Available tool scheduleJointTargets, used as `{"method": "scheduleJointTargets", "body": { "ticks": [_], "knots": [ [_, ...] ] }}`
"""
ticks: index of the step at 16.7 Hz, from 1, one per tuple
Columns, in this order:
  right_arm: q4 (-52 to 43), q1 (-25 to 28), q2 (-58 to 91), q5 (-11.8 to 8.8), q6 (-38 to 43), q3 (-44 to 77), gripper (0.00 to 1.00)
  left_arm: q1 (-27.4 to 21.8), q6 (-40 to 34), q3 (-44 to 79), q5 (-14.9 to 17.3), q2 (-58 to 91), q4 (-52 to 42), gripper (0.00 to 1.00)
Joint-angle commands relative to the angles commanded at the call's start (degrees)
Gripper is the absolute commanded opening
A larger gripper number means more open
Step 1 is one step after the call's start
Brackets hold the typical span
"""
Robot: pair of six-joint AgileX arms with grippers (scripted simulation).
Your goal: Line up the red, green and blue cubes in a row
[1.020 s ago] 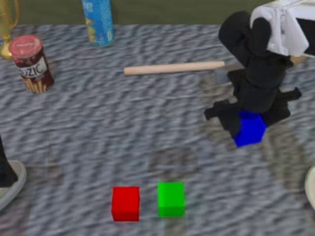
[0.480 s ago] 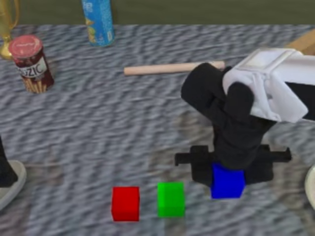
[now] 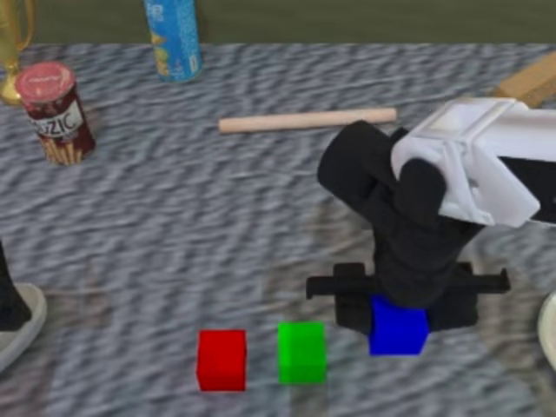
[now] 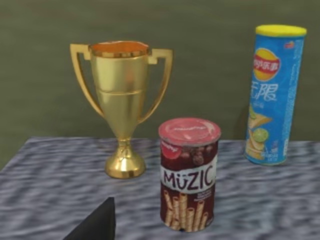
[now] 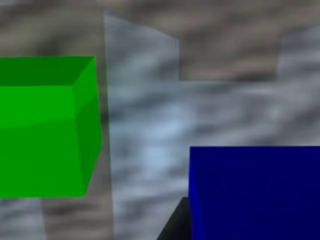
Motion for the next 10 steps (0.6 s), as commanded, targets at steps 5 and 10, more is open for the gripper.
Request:
{"method": "scheduleJointTargets", "body": {
  "ticks": [5, 10],
  "knots": [
    [11.1, 0.2, 4.3, 0.1, 0.4, -6.2, 0.00, 0.0, 0.0, 0.0, 0.0, 0.0, 0.0, 1.00],
    [13.2, 0.4, 5.5, 0.1, 0.4, -7.7, 0.00, 0.0, 0.0, 0.0, 0.0, 0.0, 0.0, 1.00]
  ]
}}
